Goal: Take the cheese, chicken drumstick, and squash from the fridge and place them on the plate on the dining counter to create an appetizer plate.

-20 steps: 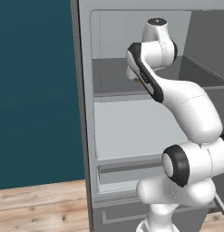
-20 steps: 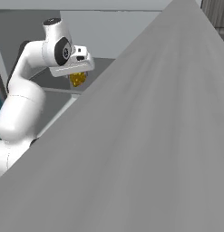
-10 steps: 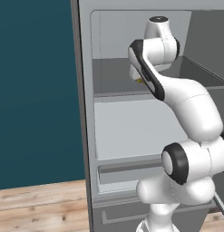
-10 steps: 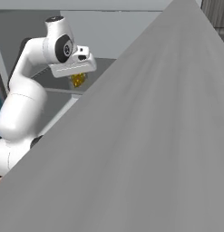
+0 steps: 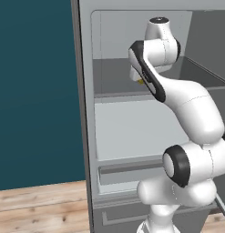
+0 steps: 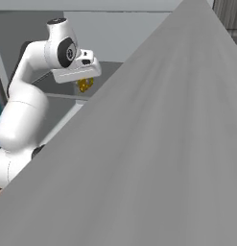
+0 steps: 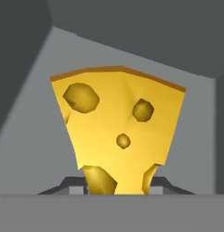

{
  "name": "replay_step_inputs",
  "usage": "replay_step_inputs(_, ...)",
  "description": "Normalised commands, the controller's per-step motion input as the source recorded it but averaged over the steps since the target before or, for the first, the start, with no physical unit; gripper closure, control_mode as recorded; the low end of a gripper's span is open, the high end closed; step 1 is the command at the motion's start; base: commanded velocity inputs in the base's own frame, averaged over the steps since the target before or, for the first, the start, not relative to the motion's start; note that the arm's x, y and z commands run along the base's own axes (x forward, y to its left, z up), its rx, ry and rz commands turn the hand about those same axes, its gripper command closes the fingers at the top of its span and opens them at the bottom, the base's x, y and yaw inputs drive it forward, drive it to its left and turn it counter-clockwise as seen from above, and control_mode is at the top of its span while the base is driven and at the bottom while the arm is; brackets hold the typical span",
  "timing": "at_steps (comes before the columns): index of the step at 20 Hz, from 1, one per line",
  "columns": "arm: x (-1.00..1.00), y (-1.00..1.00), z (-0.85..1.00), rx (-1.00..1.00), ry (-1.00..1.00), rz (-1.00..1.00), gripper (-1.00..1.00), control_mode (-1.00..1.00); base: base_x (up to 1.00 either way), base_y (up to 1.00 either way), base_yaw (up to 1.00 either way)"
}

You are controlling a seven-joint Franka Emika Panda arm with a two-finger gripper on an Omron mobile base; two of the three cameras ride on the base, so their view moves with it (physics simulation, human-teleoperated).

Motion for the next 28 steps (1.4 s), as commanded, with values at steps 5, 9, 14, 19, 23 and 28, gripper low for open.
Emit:
replay_step_inputs(5,-0.97,-0.06,-0.24,0.0,-0.09,0.0,1.0,-1.0,0.0,0.0,0.0)
replay_step_inputs(9,-1.0,-0.16,0.0,0.0,-0.06,0.0,1.0,-1.0,0.0,0.0,0.0)
replay_step_inputs(14,-1.0,-0.03,0.0,0.0,-0.12,0.0,1.0,-1.0,0.0,0.0,0.0)
replay_step_inputs(19,-1.0,0.0,0.13,0.0,-0.2,0.0,1.0,-1.0,0.0,0.0,0.0)
replay_step_inputs(23,-1.0,0.0,0.11,0.0,-0.22,0.0,1.0,-1.0,0.0,0.0,0.0)
replay_step_inputs(28,-0.74,0.0,0.1,0.0,-0.2,0.0,1.0,-1.0,0.0,0.0,0.0)
